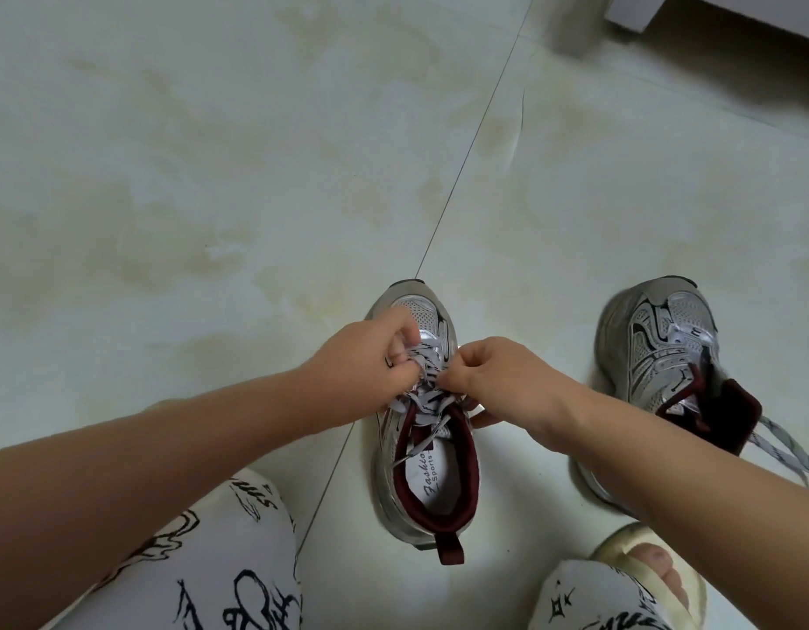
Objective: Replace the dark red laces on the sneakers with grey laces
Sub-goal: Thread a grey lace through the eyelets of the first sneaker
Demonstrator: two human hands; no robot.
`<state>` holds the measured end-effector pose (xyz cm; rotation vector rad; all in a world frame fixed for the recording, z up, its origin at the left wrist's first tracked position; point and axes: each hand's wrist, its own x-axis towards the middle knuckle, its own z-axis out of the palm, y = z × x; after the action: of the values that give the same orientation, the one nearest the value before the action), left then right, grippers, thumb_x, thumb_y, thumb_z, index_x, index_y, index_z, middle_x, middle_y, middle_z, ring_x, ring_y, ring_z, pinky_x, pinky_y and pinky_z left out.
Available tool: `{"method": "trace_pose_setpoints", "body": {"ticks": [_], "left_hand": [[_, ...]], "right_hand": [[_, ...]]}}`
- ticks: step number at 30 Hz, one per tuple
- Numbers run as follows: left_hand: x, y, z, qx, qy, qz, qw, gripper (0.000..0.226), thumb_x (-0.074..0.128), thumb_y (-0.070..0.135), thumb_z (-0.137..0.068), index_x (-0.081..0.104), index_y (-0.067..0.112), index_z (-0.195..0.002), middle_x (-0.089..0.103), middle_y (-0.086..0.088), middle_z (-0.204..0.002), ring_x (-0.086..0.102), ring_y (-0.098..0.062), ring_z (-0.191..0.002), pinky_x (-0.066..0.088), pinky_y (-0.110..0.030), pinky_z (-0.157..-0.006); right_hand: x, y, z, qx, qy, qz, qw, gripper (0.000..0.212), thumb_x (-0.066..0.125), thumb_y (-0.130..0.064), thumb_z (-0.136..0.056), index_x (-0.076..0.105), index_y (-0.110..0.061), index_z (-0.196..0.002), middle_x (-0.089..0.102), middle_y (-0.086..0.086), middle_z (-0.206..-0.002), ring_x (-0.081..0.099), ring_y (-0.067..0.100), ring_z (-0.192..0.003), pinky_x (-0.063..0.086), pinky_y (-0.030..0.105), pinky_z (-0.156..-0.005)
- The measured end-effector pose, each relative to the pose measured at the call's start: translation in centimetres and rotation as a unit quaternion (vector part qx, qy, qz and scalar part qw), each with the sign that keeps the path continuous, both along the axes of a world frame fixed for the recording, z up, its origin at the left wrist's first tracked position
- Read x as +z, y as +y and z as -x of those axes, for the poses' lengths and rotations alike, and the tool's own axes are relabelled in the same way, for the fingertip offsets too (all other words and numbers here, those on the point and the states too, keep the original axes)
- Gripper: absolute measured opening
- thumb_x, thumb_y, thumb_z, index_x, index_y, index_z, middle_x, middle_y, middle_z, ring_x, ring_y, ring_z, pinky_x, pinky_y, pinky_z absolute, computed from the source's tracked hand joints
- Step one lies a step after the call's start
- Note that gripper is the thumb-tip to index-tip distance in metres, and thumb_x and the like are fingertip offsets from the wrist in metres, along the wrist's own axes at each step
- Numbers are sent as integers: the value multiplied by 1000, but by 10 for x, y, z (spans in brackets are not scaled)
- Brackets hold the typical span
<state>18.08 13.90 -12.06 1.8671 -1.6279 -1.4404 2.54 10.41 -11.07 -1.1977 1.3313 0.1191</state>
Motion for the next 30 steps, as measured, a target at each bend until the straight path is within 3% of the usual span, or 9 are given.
{"method": "trace_pose_setpoints", "body": {"ticks": [2,6,11,14,18,23,25,27,30], "left_hand": [[3,0,-7,-22,44,-36,998,16,62,6,-81,56,21,-82,54,8,-63,47,-2,-50,39,-14,-52],[2,-3,-11,-15,24,-43,999,25,72,2,-74,56,20,-66,55,9,-55,49,3,-46,42,-11,-51],[-4,6,3,81,-62,37,994,23,57,5,-77,42,18,-66,46,2,-57,40,-14,-54,34,-26,-54],[-7,9,4,106,-49,49,992,25,55,6,-79,40,21,-68,41,5,-55,35,-13,-53,32,-26,-54],[-4,14,6,22,-8,28,999,26,67,18,-76,44,22,-67,44,7,-55,37,-10,-52,33,-24,-55],[-9,18,4,28,0,8,1000,29,75,17,-70,47,20,-65,47,5,-59,39,-11,-55,36,-28,-57],[-10,22,4,49,7,18,999,27,75,15,-70,48,19,-67,48,4,-61,42,-12,-57,41,-33,-59],[-11,25,5,57,0,35,998,26,75,15,-70,49,19,-68,49,6,-62,44,-12,-59,45,-36,-63],[-11,29,5,42,-20,70,996,26,74,17,-69,48,21,-68,49,7,-65,47,-12,-63,45,-32,-64]], "right_hand": [[0,0,1,-8,-3,-15,1000,8,57,-16,-88,58,-12,-81,58,8,-78,52,16,-66,49,25,-63],[0,1,0,4,-4,-13,1000,10,57,-18,-89,59,-11,-82,58,9,-78,53,17,-68,49,28,-66],[1,4,-1,60,17,52,997,25,63,-23,-86,49,-15,-66,54,6,-72,51,18,-69,51,40,-75],[0,3,1,59,7,45,997,22,60,-19,-88,51,-14,-68,55,8,-74,51,19,-71,51,41,-75],[6,1,8,-17,-65,-60,996,15,52,-13,-91,58,-11,-78,58,7,-79,53,14,-73,49,26,-68],[8,-5,23,-203,-184,-210,938,32,45,-9,-88,67,-9,-65,58,10,-82,54,19,-83,48,43,-79],[7,-4,25,-242,-185,-219,927,33,44,-10,-87,63,-9,-61,59,13,-83,54,23,-87,49,48,-84],[6,-3,24,-206,-139,-166,954,30,48,-16,-89,58,-14,-61,58,10,-80,53,22,-85,50,49,-86],[9,-2,15,-49,-60,-53,996,28,58,-35,-87,60,-18,-65,57,2,-75,52,15,-74,52,38,-75]]}}
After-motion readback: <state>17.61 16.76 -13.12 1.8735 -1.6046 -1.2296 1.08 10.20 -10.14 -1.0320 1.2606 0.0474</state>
